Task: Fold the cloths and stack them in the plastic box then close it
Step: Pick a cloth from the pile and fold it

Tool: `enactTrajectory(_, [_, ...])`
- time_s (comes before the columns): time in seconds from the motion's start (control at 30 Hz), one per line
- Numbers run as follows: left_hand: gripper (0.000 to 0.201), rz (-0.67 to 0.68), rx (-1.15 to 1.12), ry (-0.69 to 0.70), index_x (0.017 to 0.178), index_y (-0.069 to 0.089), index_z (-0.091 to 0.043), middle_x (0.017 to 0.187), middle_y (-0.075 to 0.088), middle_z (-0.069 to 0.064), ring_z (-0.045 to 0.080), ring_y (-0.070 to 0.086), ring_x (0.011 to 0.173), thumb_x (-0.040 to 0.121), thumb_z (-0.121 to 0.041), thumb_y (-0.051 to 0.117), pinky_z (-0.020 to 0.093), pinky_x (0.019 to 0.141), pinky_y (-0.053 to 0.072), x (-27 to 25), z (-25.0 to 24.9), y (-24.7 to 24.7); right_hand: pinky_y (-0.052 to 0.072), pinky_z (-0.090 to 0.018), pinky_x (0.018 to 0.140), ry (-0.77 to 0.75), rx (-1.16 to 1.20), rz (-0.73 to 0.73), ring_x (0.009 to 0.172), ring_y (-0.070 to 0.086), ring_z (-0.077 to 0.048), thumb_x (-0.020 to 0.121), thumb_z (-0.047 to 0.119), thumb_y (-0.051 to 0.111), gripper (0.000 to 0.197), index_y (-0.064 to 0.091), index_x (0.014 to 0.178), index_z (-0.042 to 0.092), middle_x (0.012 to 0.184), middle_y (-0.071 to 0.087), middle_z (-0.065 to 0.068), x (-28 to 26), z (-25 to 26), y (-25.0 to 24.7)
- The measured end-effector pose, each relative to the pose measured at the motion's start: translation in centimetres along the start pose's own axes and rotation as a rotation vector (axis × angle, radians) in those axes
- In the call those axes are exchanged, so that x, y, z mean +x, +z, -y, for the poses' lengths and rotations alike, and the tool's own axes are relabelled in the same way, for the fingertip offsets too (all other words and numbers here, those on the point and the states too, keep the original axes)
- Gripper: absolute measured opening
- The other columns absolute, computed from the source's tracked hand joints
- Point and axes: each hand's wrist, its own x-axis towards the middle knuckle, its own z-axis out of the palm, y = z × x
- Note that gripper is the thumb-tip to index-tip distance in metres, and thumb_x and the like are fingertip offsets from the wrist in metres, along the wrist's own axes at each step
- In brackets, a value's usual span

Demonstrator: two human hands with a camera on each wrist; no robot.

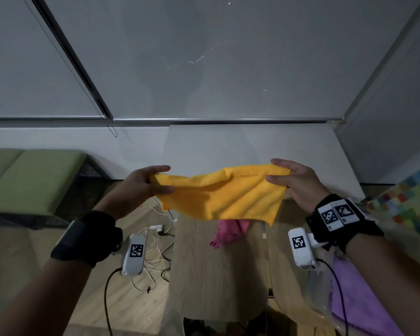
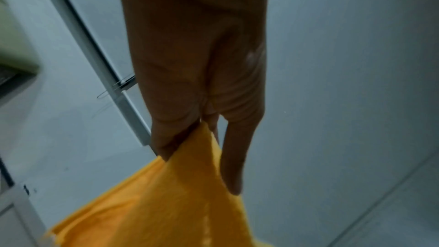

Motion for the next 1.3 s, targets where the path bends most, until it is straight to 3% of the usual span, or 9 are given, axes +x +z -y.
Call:
enactTrajectory(0.13, [0.040, -0.210, 0.383, 0.204, 0.109, 0.071, -0.029, 0.106, 0.068, -0.001, 0.020, 0.064, 0.094, 0.072, -0.021, 0.084, 0.036, 0.084, 0.057, 0.3, 1.1, -0.8, 0.056, -0.038, 0.091, -0.182, -0.375, -0.075, 0.102, 0.068, -0.021, 0.065, 0.001, 0.087, 0.055, 0.072, 0.115, 0.019, 0.109, 0.072, -0.003, 0.3, -0.9, -1.4])
enactTrajectory(0.23, [0.021, -0.307, 0.506, 0.298, 0.099, 0.072, -0.030, 0.082, 0.068, -0.008, 0.010, 0.062, 0.076, 0.079, -0.032, 0.078, 0.023, 0.067, 0.050, 0.1, 1.7, -0.4, 0.053, -0.032, 0.088, -0.274, -0.647, -0.121, 0.100, 0.066, -0.015, 0.071, 0.017, 0.087, 0.037, 0.076, 0.107, 0.021, 0.105, 0.073, 0.002, 0.6, -1.9, -2.2])
enactTrajectory(0.33, [0.009, -0.347, 0.448, 0.271, 0.092, 0.072, -0.035, 0.083, 0.070, -0.019, -0.001, 0.064, 0.080, 0.083, -0.034, 0.074, 0.019, 0.070, 0.049, 0.4, 2.7, 0.0, 0.043, -0.023, 0.077, -0.300, -0.792, -0.105, 0.091, 0.062, -0.013, 0.080, 0.026, 0.081, 0.023, 0.077, 0.100, 0.016, 0.096, 0.071, 0.001, 1.0, -2.7, -2.5])
enactTrajectory(0.43, [0.027, -0.260, 0.405, 0.178, 0.100, 0.074, -0.033, 0.090, 0.072, -0.014, -0.002, 0.065, 0.084, 0.074, -0.034, 0.082, 0.023, 0.078, 0.052, 1.1, 3.6, -0.1, 0.035, -0.020, 0.079, -0.262, -0.950, -0.099, 0.093, 0.052, -0.013, 0.082, 0.032, 0.078, 0.021, 0.076, 0.098, 0.018, 0.101, 0.059, -0.004, 2.3, -4.0, -2.6])
enactTrajectory(0.57, [0.022, -0.339, 0.638, 0.182, 0.097, 0.074, -0.029, 0.087, 0.072, -0.008, 0.010, 0.067, 0.083, 0.076, -0.028, 0.081, 0.037, 0.081, 0.057, 1.9, 4.1, 0.1, 0.037, -0.027, 0.074, -0.172, -0.849, -0.076, 0.098, 0.056, -0.018, 0.085, 0.034, 0.072, 0.021, 0.064, 0.074, 0.017, 0.093, 0.062, -0.003, 3.3, -5.2, -2.6])
enactTrajectory(0.67, [0.029, -0.365, 0.710, 0.160, 0.097, 0.071, -0.025, 0.093, 0.067, -0.005, 0.015, 0.063, 0.085, 0.084, -0.051, 0.068, 0.040, 0.081, 0.055, 2.4, 5.3, 0.6, 0.039, -0.032, 0.069, -0.073, -0.698, -0.052, 0.083, 0.058, -0.023, 0.090, 0.035, 0.065, 0.027, 0.061, 0.084, 0.010, 0.083, 0.060, -0.005, 3.0, -6.1, -2.5])
enactTrajectory(0.8, [0.055, -0.333, 0.548, 0.035, 0.102, 0.058, -0.030, 0.090, 0.066, -0.001, 0.025, 0.064, 0.088, 0.079, -0.079, 0.051, 0.052, 0.082, 0.054, 4.3, 9.8, -0.5, 0.050, -0.040, 0.082, 0.022, -0.637, 0.014, 0.091, 0.062, -0.026, 0.094, 0.041, 0.059, 0.024, 0.058, 0.096, 0.017, 0.094, 0.064, -0.007, 2.8, -8.1, -2.4])
enactTrajectory(1.0, [0.034, -0.507, 0.334, 0.037, 0.115, 0.042, -0.005, 0.095, 0.049, 0.009, 0.026, 0.051, 0.089, 0.103, -0.037, 0.042, 0.034, 0.070, 0.037, 2.5, 6.7, 4.3, 0.052, -0.046, 0.093, 0.079, -0.385, -0.087, 0.099, 0.065, -0.027, 0.093, 0.047, 0.060, 0.035, 0.065, 0.104, 0.013, 0.105, 0.068, -0.011, 2.6, -8.9, -0.6])
enactTrajectory(1.3, [0.035, -0.542, 0.447, 0.064, 0.119, 0.042, -0.005, 0.094, 0.056, 0.011, 0.025, 0.052, 0.081, 0.104, -0.036, 0.040, 0.029, 0.056, 0.027, 2.1, 4.6, 6.4, 0.033, -0.028, 0.083, 0.045, -0.515, -0.216, 0.117, 0.052, -0.030, 0.103, 0.040, 0.041, 0.048, 0.042, 0.136, 0.005, 0.130, 0.053, -0.014, 3.1, -8.4, 0.4])
